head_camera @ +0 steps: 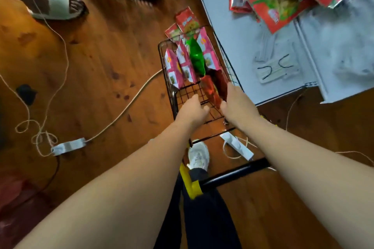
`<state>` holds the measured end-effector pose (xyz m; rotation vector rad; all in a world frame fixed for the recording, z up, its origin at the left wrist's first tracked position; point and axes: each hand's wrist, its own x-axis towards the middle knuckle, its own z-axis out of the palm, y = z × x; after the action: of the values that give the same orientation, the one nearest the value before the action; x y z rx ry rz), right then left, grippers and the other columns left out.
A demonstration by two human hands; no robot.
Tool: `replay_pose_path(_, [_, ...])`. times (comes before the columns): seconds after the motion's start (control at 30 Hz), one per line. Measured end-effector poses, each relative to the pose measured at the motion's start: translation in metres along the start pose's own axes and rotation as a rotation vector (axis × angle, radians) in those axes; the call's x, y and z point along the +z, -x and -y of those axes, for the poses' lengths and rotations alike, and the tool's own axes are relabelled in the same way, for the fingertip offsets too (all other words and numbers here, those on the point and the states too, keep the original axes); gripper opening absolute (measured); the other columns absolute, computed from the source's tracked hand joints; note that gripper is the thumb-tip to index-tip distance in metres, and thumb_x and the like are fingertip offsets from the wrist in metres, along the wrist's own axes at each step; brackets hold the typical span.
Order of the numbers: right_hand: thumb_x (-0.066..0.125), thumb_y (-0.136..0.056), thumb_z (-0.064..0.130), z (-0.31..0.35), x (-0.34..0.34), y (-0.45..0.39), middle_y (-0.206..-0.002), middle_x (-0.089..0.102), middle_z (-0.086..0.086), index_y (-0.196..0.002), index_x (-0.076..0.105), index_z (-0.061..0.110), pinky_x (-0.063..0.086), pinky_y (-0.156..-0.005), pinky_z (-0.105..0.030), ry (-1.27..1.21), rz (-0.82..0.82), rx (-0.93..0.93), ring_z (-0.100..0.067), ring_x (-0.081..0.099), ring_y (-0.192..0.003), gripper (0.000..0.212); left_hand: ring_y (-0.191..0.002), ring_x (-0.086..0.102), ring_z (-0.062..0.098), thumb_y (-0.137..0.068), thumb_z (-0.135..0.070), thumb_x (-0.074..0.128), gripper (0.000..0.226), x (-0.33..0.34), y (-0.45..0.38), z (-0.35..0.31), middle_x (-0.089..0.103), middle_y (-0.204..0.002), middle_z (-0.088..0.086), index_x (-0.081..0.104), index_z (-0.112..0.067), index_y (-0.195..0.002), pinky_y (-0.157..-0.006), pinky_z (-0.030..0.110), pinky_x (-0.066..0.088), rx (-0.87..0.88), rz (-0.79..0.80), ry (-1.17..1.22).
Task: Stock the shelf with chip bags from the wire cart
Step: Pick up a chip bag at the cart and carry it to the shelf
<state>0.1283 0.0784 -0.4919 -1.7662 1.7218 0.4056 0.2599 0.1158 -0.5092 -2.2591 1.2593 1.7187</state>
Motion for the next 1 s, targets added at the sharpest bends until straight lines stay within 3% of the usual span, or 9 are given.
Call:
replay_pose_path(0.1, [0.057,-0.089,0.020,-0.002,0.023,-0.019,-0.139,0.043,-0.019,-0.140,0.031,0.002,0.046,-0.096,-0.044,0.052,-0.022,-0.008,-0.037,0.049,-0.123,0.060,-0.128,0.053,0.029,-0.095,-0.029,0.059,0.072,0.013,-0.023,0.001,0.046,-0.149,0.012,0.021,-0.014,-0.154,-0.101,0.032,0.044,0.062,0.011,0.069])
replay_pose_path(0.2, [0.057,-0.090,0.017,-0.002,0.039,-0.034,-0.136,0.042,-0.017,-0.136,0.036,0.006,0.048,-0.089,-0.043,0.032,-0.086,0.041,-0.038,0.053,-0.116,0.051,-0.130,0.050,0.025,-0.091,-0.028,0.066,0.089,0.023,-0.041,0.000,0.048,-0.148,0.006,0.007,-0.021,-0.158,-0.094,0.022,0.037,0.127,0.012,0.166])
replay_pose_path(0.37, [0.049,-0.092,0.004,0.002,0.039,-0.038,-0.132,0.042,-0.015,-0.125,0.050,0.007,0.040,-0.070,-0.032,-0.093,-0.166,0.093,-0.030,0.055,-0.094,0.033,-0.122,0.058,0.023,-0.086,-0.029,0.071,0.104,0.030,-0.056,0.000,0.055,-0.140,0.003,-0.004,-0.026,-0.157,-0.097,0.034,0.048,0.204,0.050,0.200])
replay_pose_path(0.53, [0.048,-0.093,0.012,0.003,0.036,-0.037,-0.124,0.051,-0.012,-0.111,0.060,0.009,0.043,-0.073,-0.032,-0.171,-0.172,0.115,-0.028,0.056,-0.095,0.021,-0.118,0.056,0.011,-0.078,-0.028,0.079,0.113,0.035,-0.057,0.007,0.057,-0.137,-0.003,-0.002,-0.031,-0.157,-0.095,0.026,0.044,0.236,0.080,0.315])
replay_pose_path(0.67, [0.045,-0.094,0.013,0.007,0.034,-0.035,-0.112,0.056,-0.009,-0.098,0.058,0.014,0.035,-0.070,-0.029,-0.267,-0.169,0.100,-0.021,0.047,-0.084,0.014,-0.118,0.061,0.013,-0.070,-0.032,0.082,0.119,0.036,-0.057,0.009,0.059,-0.135,-0.003,-0.001,-0.038,-0.155,-0.100,0.037,0.053,0.233,0.072,0.404])
replay_pose_path(0.8, [0.039,-0.096,0.018,0.018,0.028,-0.027,-0.094,0.059,-0.005,-0.093,0.052,0.015,0.044,-0.073,-0.035,-0.439,-0.108,0.119,-0.024,0.054,-0.085,0.014,-0.109,0.066,0.018,-0.059,-0.048,0.086,0.121,0.040,-0.058,0.015,0.062,-0.124,0.002,0.007,-0.049,-0.151,-0.091,0.044,0.058,0.232,0.013,0.416])
replay_pose_path(0.87, [0.036,-0.097,0.020,0.021,0.020,-0.022,-0.084,0.056,-0.001,-0.089,0.051,0.015,0.040,-0.063,-0.032,-0.490,-0.072,0.144,-0.021,0.052,-0.076,0.018,-0.111,0.061,0.021,-0.052,-0.062,0.087,0.126,0.036,-0.047,0.016,0.057,-0.126,0.003,0.008,-0.052,-0.150,-0.090,0.042,0.056,0.225,-0.030,0.371])
replay_pose_path(1.0, [0.036,-0.098,0.020,0.023,0.005,-0.007,-0.073,0.048,0.002,-0.082,0.049,0.014,0.028,-0.050,-0.028,-0.513,-0.040,0.169,-0.014,0.043,-0.062,0.021,-0.113,0.040,0.013,-0.067,-0.045,0.085,0.128,0.022,-0.014,0.009,0.040,-0.133,0.004,-0.008,-0.034,-0.156,-0.090,0.028,0.041,0.245,-0.009,0.275])
